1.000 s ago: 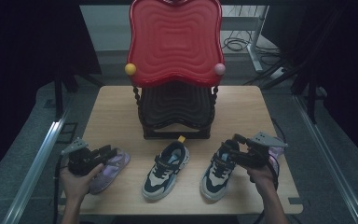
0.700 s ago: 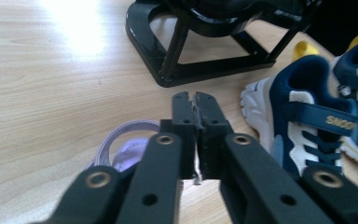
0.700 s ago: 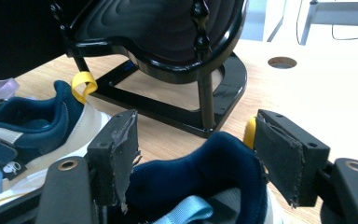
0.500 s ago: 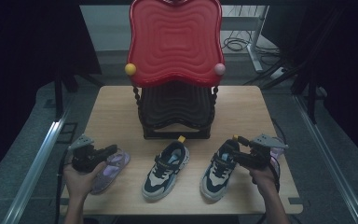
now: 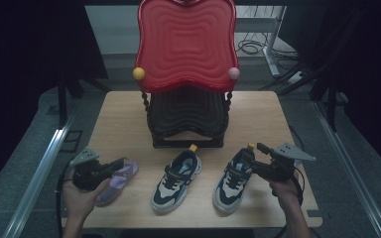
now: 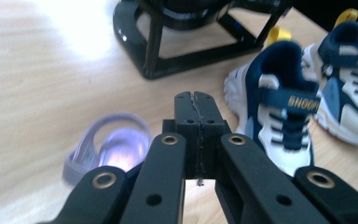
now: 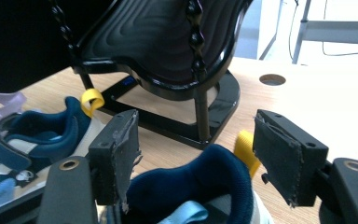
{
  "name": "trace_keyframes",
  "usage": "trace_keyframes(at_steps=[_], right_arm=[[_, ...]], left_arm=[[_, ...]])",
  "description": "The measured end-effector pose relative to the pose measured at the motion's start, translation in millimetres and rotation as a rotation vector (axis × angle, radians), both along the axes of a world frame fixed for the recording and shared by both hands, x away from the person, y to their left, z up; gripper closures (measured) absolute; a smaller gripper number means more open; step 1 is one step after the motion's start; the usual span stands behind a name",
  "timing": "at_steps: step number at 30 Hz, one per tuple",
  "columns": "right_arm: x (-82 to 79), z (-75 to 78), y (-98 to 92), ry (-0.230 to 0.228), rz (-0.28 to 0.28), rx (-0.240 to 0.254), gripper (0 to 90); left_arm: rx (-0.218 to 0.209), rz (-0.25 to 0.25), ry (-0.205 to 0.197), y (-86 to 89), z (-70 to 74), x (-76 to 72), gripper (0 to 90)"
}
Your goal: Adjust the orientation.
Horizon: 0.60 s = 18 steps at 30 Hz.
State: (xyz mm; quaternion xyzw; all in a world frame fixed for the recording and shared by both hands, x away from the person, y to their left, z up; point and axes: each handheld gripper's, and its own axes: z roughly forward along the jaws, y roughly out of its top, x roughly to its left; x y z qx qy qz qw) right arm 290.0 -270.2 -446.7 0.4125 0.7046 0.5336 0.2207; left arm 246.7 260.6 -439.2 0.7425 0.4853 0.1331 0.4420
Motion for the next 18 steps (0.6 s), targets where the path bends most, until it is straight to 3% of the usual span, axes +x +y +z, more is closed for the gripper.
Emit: trace_keyframes(at_steps=[11, 18], right_arm=[[-10.3, 6.3, 5.5, -0.029, -0.021, -0.003, 32.8], [-14.0, 13.9, 13.9, -0.048, -0.006, -0.012, 32.8]], left_arm=[[0.031, 0.02, 0.028, 19.4, -4.6, -18.8, 90.0], [0.043, 0.035, 0.057, 25.2, -15.9, -33.2, 90.0]])
